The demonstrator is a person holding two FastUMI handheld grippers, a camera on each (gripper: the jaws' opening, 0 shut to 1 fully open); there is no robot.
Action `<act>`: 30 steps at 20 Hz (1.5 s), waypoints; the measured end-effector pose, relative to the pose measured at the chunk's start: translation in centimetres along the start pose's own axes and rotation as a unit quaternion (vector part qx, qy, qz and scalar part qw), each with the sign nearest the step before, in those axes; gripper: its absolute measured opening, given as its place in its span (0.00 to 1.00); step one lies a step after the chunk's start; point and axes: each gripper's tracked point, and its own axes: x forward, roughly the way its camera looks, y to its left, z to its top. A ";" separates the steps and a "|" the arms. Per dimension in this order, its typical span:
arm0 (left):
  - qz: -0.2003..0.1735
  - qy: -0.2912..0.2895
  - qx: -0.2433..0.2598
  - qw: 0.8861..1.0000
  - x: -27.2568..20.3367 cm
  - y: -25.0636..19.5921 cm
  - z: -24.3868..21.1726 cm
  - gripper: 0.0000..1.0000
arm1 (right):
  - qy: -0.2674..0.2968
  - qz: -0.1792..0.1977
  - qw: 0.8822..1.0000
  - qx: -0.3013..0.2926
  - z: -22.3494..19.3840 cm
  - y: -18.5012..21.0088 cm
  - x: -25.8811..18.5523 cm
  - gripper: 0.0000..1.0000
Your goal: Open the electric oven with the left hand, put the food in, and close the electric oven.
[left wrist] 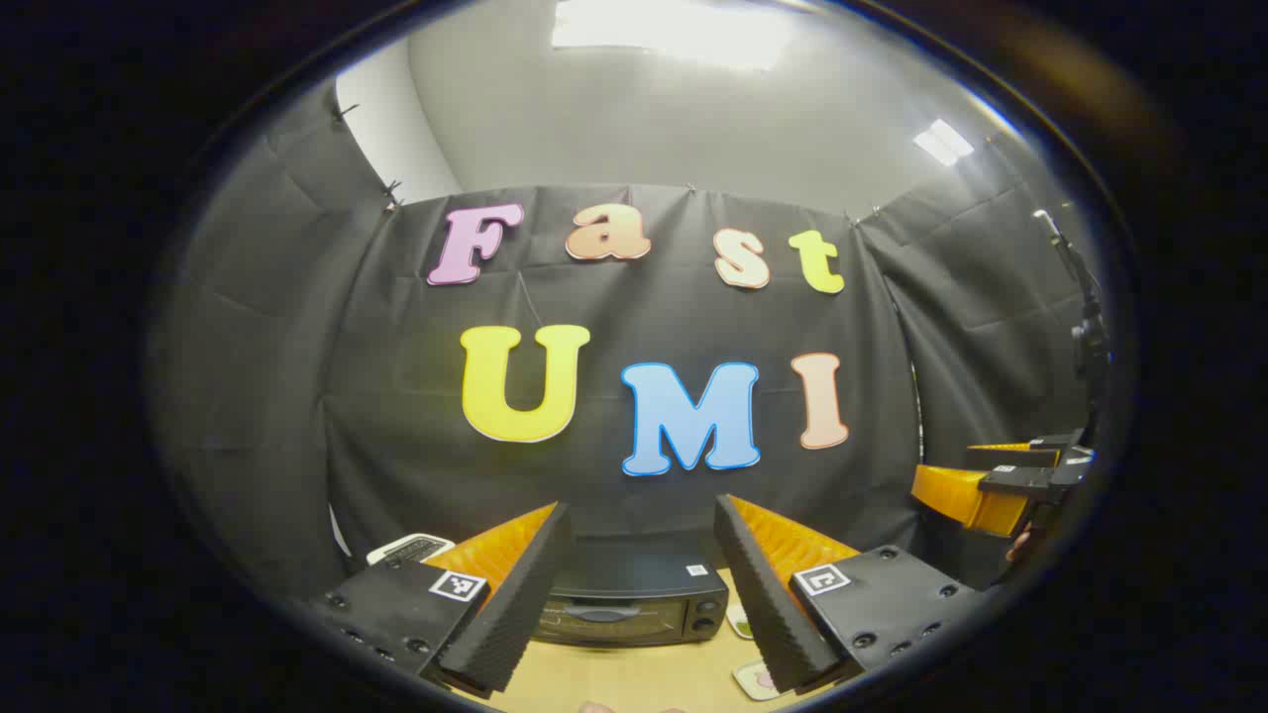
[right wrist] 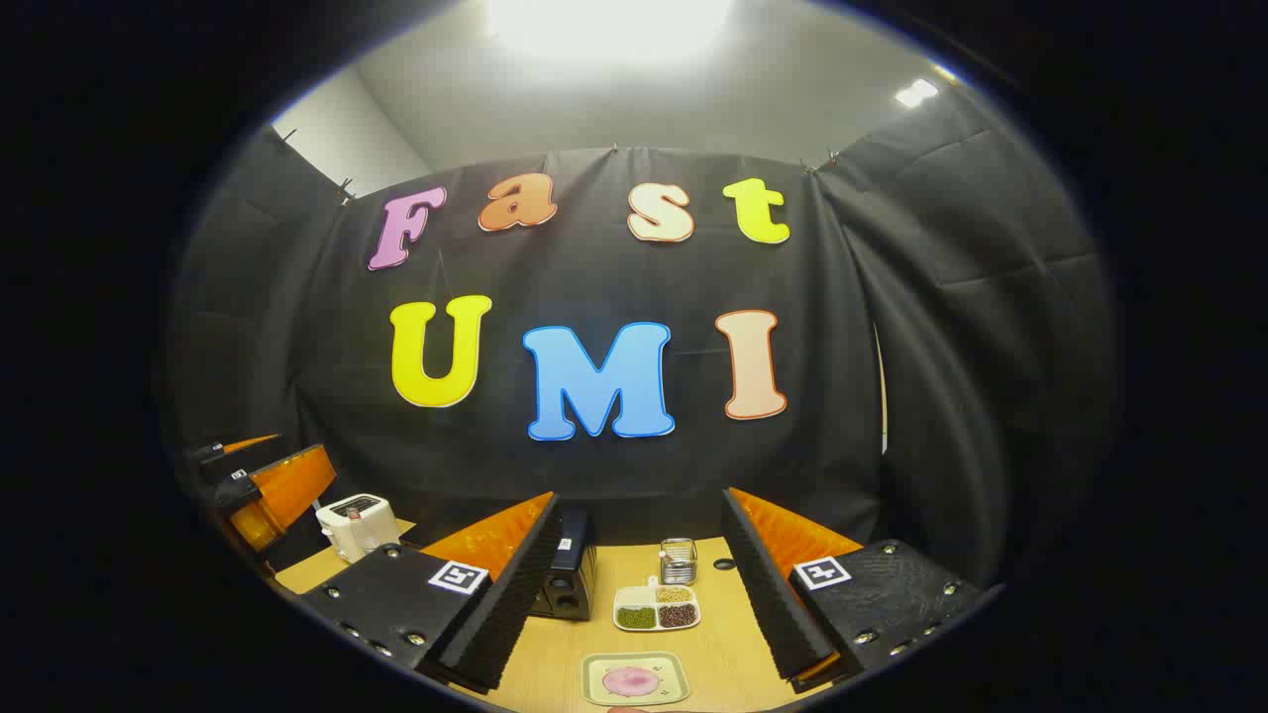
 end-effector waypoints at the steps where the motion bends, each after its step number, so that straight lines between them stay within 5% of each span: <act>1: -0.003 0.001 -0.003 1.000 0.2 0.0 -0.3 1.00 | 0.000 0.000 1.000 0.001 -0.1 0.2 0.2 0.96; 9: -0.021 0.001 0.000 1.000 1.4 -0.4 -0.8 0.93 | -0.002 0.001 1.000 -0.008 -0.3 0.9 1.2 0.96; 15: -0.019 0.005 0.010 1.000 2.5 -0.5 -1.5 1.00 | 0.002 0.001 1.000 -0.006 -0.8 0.4 2.0 0.96; 24: -0.014 0.116 0.005 0.993 7.8 0.6 -11.5 1.00 | 0.038 -0.005 0.999 -0.004 -3.3 -0.9 3.8 0.96; 26: -0.019 0.144 -0.002 0.989 9.3 0.6 -14.1 0.93 | 0.045 -0.006 0.999 -0.003 -3.8 -1.0 4.2 0.96; 27: -0.017 0.154 0.003 0.988 10.3 0.9 -15.3 1.00 | 0.048 -0.007 0.999 -0.004 -4.0 -1.1 4.3 0.96; 30: -0.012 0.178 0.013 0.984 12.9 1.4 -18.7 1.00 | 0.057 -0.008 0.998 -0.002 -4.6 -1.1 4.7 0.96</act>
